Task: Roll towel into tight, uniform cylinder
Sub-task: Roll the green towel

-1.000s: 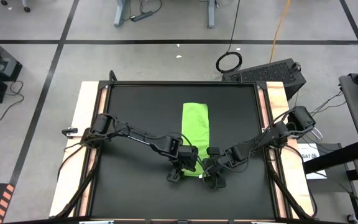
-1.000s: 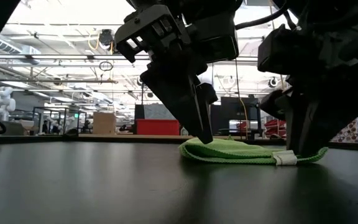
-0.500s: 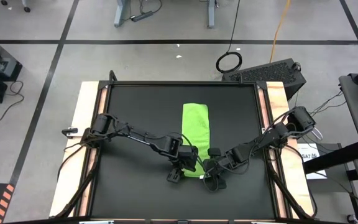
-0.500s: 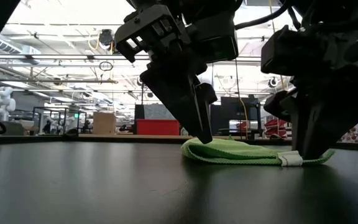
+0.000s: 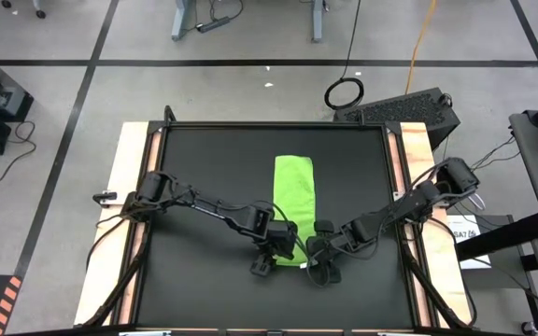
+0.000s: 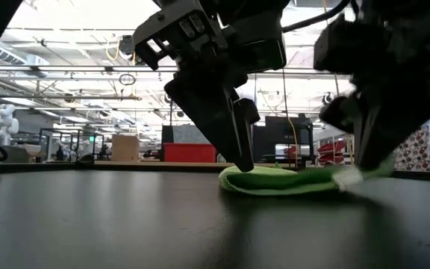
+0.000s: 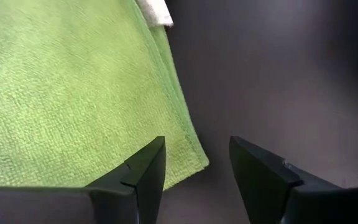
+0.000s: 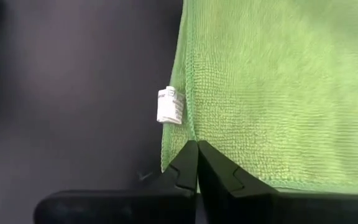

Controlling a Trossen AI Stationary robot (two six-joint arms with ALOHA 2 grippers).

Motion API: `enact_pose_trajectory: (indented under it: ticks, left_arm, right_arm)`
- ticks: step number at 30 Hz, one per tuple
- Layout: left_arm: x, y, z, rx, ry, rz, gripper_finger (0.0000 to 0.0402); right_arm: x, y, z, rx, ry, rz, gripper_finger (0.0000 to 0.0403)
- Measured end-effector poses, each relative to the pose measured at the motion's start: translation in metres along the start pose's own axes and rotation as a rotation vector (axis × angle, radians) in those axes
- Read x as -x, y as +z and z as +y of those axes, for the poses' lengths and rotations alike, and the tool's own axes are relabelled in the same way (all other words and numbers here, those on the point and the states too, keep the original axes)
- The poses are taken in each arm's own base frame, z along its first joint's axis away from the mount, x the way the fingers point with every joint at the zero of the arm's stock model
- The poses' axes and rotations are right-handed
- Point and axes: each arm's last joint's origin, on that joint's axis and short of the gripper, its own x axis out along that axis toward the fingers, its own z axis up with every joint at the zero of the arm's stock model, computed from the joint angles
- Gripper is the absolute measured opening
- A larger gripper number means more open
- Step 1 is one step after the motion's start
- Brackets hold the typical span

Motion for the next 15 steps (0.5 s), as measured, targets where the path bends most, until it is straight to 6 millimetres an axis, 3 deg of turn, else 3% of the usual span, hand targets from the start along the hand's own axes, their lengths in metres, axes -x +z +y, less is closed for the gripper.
enact_pose_trajectory:
  ticks: [4, 8, 15]
  left_arm:
    - [-0.0012, 0.0002, -0.0037, -0.008, -0.004, 0.002, 0.0182]
    - [-0.0018, 0.0004, -0.0055, -0.012, -0.008, 0.003, 0.0182]
    - [-0.0017, 0.0016, -0.0052, -0.015, -0.011, -0.01, 0.0182]
  right_arm:
    - [0.0109, 0.0021, 0.0046, 0.012, 0.028, 0.013, 0.0001]
    - [0.0092, 0.0002, 0.0083, 0.018, 0.109, 0.051, 0.0001]
    - [0.0082, -0.0021, 0.0103, 0.039, 0.106, 0.06, 0.0002]
